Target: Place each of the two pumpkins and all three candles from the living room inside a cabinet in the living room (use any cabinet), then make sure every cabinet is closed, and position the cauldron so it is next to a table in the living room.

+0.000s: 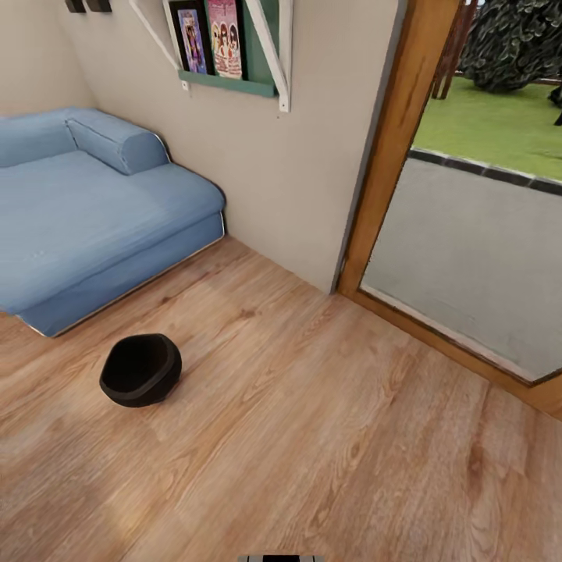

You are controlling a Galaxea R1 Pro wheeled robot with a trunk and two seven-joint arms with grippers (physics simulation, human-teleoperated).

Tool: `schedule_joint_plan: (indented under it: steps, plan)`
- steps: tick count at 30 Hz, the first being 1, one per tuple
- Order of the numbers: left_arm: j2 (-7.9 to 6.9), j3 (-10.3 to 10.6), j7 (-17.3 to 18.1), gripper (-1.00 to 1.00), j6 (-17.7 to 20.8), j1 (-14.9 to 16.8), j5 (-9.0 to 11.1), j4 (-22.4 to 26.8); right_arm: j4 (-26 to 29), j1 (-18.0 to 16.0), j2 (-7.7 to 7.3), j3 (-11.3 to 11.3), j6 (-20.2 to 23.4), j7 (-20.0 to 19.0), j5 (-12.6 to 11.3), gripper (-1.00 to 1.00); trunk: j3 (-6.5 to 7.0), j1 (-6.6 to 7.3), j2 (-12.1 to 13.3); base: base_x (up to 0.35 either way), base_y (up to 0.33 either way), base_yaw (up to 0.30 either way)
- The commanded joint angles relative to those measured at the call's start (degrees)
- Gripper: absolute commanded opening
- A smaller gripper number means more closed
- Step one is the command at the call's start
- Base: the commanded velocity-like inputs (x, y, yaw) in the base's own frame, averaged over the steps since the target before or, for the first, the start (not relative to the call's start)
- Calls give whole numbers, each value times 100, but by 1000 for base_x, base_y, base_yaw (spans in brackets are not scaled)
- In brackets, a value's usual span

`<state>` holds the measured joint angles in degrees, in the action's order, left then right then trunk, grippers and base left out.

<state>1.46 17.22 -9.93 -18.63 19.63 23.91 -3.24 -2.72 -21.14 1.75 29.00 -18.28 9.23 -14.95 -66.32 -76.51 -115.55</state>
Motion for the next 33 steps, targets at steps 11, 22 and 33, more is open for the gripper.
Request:
schedule_joint_plan:
  steps: [11,22,33]
  plan:
    - [71,0,0,100,-8,1,-13,1,0,2,-1,0,0,0,1,100,0,0,0,86,0,284]
    - [108,1,-7,100,-9,-2,-10,8,0,2,0,0,0,0,1,100,0,0,0,1,-165,284]
    - [89,1,-9,100,-9,-2,-9,8,0,0,1,0,0,0,1,100,0,0,0,41,-325,284]
